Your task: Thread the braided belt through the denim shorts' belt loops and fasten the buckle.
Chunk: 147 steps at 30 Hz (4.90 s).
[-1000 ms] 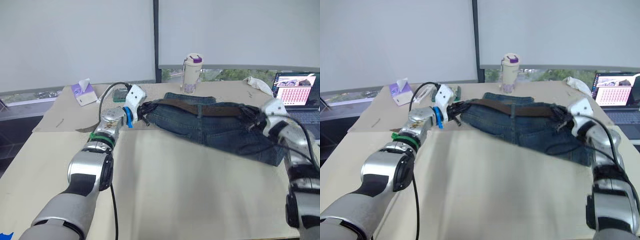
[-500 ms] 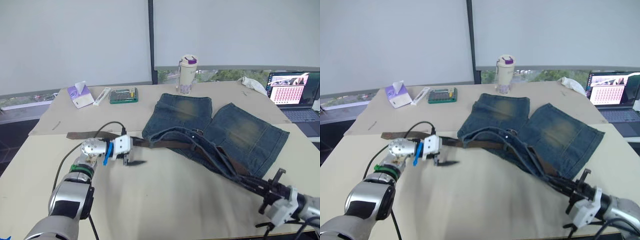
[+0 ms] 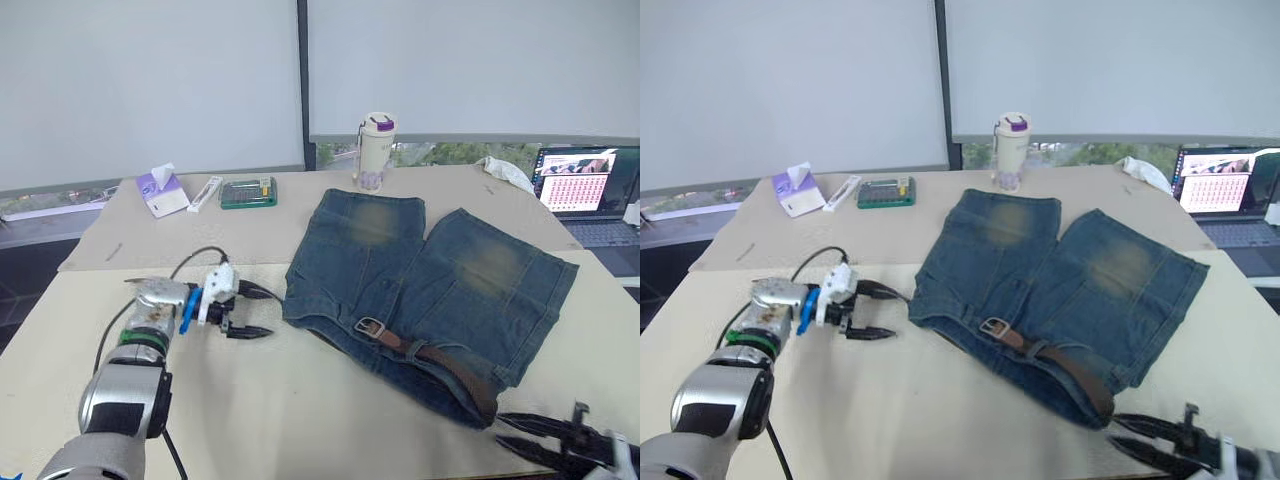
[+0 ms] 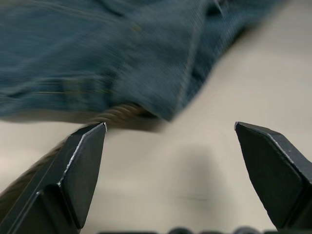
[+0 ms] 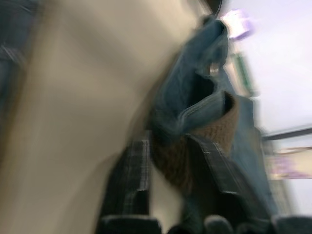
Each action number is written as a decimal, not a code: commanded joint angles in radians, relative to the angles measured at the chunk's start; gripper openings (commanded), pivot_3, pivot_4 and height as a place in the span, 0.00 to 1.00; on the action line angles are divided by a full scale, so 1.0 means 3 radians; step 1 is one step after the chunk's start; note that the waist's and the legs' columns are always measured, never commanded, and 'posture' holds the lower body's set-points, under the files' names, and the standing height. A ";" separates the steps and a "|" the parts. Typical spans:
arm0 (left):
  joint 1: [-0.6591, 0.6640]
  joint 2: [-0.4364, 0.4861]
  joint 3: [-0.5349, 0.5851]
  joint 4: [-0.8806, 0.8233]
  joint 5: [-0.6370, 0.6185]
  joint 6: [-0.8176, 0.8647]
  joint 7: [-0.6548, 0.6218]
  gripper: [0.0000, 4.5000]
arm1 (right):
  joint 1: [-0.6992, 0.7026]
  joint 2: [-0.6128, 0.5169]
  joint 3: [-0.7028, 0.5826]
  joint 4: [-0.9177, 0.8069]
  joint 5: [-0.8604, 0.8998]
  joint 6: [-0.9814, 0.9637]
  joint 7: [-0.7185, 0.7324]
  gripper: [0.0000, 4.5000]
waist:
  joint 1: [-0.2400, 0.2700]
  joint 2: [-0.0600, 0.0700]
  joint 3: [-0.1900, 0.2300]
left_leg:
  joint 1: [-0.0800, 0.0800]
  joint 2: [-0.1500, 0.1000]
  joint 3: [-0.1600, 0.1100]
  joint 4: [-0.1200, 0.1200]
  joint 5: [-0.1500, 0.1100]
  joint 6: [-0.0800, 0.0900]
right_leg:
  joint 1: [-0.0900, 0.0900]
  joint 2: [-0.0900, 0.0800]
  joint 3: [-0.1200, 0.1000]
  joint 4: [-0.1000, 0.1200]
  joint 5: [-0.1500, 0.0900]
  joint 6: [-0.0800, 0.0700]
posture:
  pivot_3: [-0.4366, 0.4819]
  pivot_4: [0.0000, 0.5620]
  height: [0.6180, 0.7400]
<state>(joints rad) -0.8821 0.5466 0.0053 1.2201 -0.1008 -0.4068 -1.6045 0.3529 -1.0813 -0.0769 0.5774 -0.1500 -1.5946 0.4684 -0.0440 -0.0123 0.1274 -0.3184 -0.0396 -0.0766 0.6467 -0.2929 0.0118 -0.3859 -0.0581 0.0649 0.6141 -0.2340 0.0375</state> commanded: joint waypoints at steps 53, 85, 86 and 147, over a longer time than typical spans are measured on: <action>0.0904 -0.0480 -0.0380 -0.3178 -0.0791 0.2057 0.1007 1.00 | -0.2869 0.0237 0.0927 0.0959 -0.0010 0.4152 0.0911 0.01 | 0.0104 0.0001 -0.0013 | -0.0013 0.0008 -0.0007 0.0045 -0.0019 0.0030 | 0.0000 -0.0007 0.0011 -0.0003 0.0007 0.0009 | 0.48 0.27 1.00; 0.2307 -0.0401 0.0899 -0.4903 -0.1363 0.3194 0.3020 1.00 | -0.1415 0.0554 -0.0748 -0.2917 0.2690 0.6678 0.2130 0.99 | 0.0118 0.0029 0.0005 | -0.0015 0.0025 -0.0018 0.0036 -0.0029 0.0019 | -0.0008 -0.0014 0.0015 -0.0005 0.0005 0.0012 | 0.48 0.27 1.00; 0.2411 -0.0529 0.1015 -0.4998 -0.1324 0.3198 0.3313 1.00 | -0.1517 0.0645 -0.0655 -0.2941 0.2702 0.6690 0.2092 0.99 | 0.0120 0.0029 0.0005 | -0.0015 0.0024 -0.0018 0.0036 -0.0030 0.0019 | -0.0008 -0.0014 0.0015 -0.0005 0.0006 0.0012 | 0.48 0.27 1.00; 0.1642 -0.1821 0.1699 -0.3666 -0.1936 0.3399 0.6047 0.61 | -0.2330 0.1512 -0.0010 -0.3186 0.2602 0.6825 0.1479 1.00 | 0.0127 0.0008 0.0010 | -0.0004 0.0012 -0.0023 -0.0005 -0.0003 -0.0038 | -0.0007 -0.0008 0.0009 -0.0013 0.0008 0.0013 | 0.48 0.27 1.00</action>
<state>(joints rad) -0.4021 -0.0146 0.4982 0.0783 -0.7065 0.6170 0.1866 -0.3398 -0.6320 -0.0578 -0.3426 0.6113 0.4483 0.9291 -0.0059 -0.0098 0.1302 -0.3196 -0.0360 -0.0838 0.6451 -0.2935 0.0003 -0.3881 -0.0607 0.0677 0.6102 -0.2316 0.0414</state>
